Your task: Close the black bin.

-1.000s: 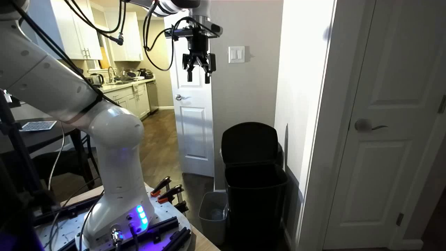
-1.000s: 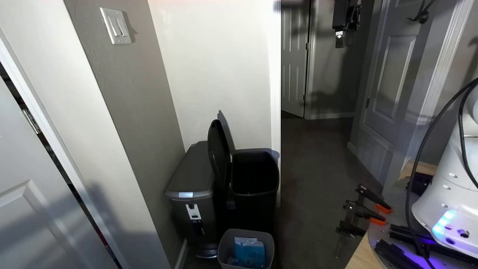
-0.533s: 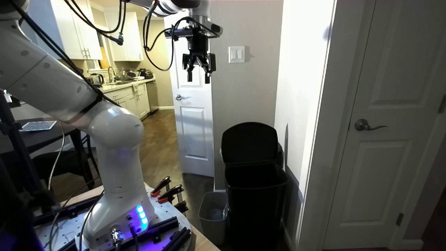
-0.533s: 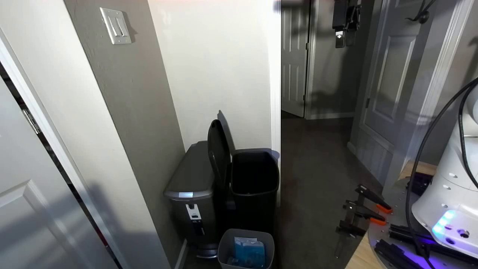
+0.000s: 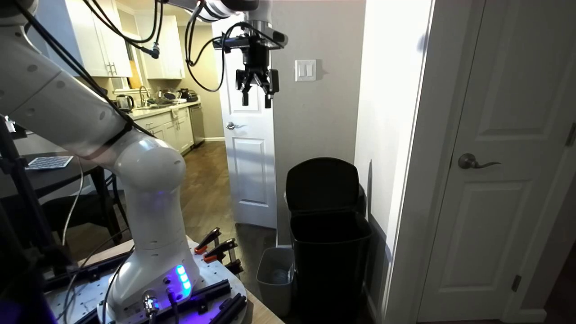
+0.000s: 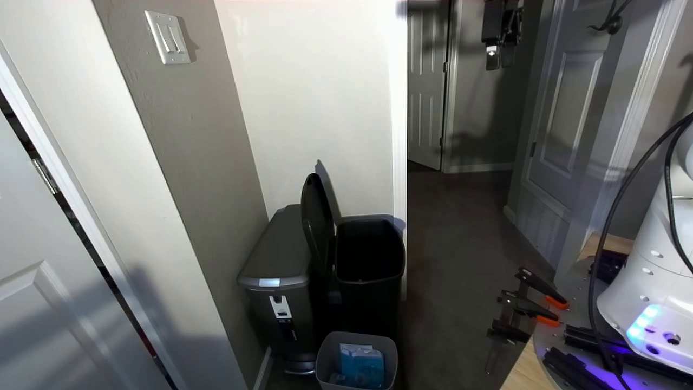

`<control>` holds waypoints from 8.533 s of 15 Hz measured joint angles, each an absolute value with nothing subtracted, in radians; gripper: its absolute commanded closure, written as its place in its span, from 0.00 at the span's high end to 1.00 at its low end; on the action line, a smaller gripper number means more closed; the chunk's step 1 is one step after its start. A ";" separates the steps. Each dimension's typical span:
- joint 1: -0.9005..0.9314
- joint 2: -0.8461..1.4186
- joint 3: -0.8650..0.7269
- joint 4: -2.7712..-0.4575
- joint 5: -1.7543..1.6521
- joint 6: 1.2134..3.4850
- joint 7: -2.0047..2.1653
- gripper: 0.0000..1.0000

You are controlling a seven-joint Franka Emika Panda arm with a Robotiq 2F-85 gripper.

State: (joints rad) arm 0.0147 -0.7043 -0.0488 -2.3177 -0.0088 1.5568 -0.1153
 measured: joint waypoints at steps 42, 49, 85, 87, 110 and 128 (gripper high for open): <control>0.070 0.050 0.033 -2.023 0.143 2.116 -0.105 1.00; 0.070 0.324 0.063 -1.840 0.178 2.282 -0.103 1.00; 0.072 0.920 0.066 -1.160 0.211 2.331 0.090 1.00; 0.079 0.950 0.064 -1.128 0.208 2.331 0.101 1.00; 0.239 1.094 -0.228 -0.928 -0.091 2.203 0.536 1.00; 0.249 1.130 -0.188 -0.730 -0.223 1.579 0.500 1.00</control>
State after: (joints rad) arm 0.2495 1.1298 -0.1883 -0.7298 -0.2226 1.5788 0.5001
